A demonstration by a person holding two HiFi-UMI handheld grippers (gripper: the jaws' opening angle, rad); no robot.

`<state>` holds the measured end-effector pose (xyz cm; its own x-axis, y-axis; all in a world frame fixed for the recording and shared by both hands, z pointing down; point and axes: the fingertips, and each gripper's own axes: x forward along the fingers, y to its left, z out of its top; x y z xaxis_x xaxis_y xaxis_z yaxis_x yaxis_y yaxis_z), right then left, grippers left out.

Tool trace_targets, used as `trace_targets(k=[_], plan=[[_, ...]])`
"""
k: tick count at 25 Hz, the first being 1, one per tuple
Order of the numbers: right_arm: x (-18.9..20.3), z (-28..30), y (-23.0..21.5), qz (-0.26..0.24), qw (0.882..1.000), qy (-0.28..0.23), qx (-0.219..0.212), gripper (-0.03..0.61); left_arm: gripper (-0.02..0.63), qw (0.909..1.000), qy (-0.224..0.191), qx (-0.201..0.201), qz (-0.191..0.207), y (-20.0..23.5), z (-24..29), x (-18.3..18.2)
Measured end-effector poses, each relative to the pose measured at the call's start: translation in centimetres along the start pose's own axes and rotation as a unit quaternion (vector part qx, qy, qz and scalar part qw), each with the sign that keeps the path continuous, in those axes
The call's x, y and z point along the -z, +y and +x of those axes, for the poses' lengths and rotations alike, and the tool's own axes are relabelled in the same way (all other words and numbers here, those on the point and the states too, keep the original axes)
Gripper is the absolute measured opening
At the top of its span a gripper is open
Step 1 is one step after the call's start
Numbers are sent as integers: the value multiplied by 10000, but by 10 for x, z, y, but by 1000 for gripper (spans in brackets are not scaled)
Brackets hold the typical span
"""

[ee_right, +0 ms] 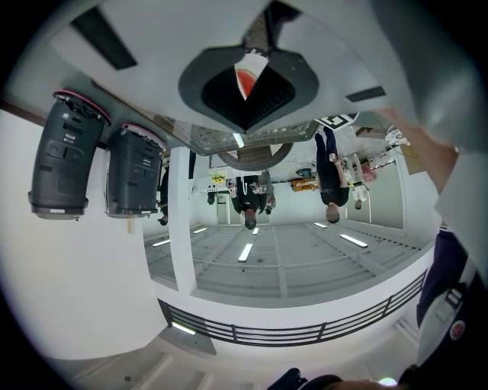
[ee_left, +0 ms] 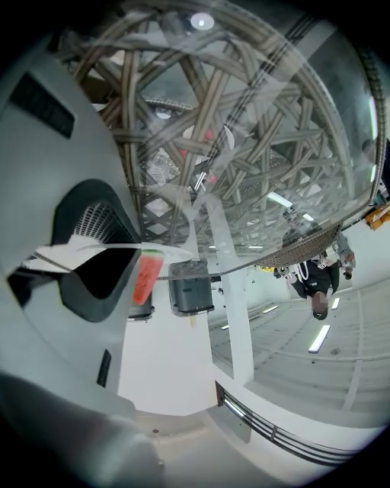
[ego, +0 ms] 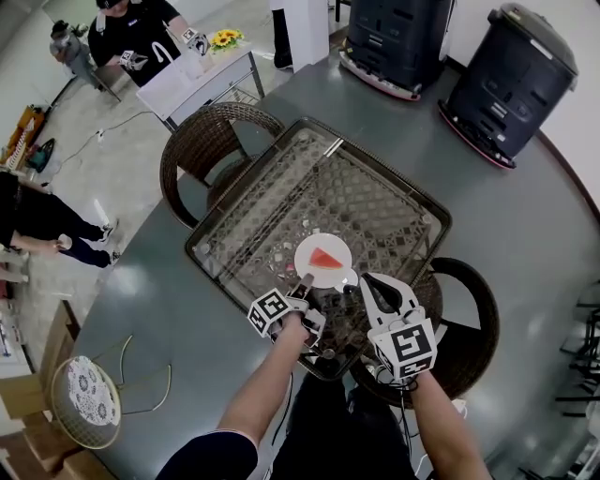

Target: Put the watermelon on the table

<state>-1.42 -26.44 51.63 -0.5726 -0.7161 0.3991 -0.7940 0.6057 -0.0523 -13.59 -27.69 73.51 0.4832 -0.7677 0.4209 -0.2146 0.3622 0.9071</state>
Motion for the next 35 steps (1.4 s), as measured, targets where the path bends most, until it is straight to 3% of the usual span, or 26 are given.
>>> trace_targets(k=[7,14,23,31,35], plan=[[3,-1,-4,57,10000,7,-12,0,14,9994,-15,-314,163,5,3,0],[1,-3,-7,69,10000,-13,-14,0,27,9930,65,-1021,593,9,4,-1],[0,-7,-13,88,9999,-54,6,0,62,9688,46,-1874,1621,5,5,-4],[3,-10,-13,120,9999,-66,14,0,89,9463,-36,-2296,2275,4,4,-7],[4,-12,-15,131,9999,-70,27,0,91,9422,-80,-2348,2389,4,4,-6]])
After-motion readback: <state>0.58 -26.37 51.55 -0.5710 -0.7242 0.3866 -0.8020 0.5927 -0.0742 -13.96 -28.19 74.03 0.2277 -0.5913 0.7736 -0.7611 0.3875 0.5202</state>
